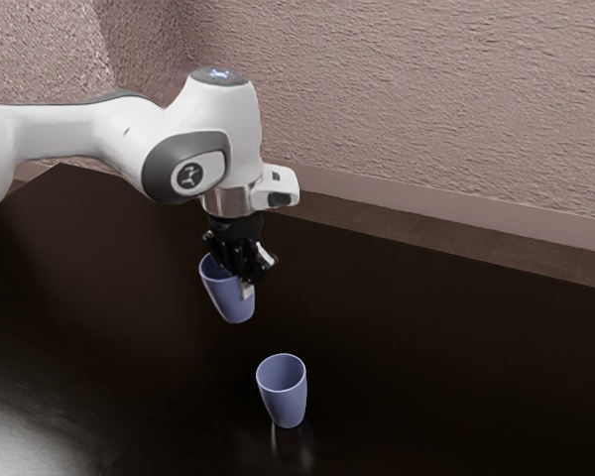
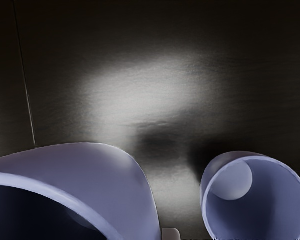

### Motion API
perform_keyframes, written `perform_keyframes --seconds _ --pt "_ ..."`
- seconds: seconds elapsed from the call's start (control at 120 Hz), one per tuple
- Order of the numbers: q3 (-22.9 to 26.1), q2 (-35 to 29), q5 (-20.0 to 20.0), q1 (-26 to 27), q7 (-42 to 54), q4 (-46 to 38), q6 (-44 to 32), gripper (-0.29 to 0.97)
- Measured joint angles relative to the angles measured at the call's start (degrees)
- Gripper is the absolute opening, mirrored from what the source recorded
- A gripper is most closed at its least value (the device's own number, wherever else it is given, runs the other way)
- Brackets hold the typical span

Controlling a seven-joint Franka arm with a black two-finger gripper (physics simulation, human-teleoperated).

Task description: Place the left cup onto the right cup

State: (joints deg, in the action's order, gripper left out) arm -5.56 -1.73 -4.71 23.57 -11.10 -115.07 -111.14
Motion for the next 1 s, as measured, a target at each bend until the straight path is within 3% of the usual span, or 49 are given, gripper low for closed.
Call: perform_keyframes --seconds 1.0 --pt "5.95 -0.15 0.04 1.38 -6.53 0.74 0.01 -0.1"
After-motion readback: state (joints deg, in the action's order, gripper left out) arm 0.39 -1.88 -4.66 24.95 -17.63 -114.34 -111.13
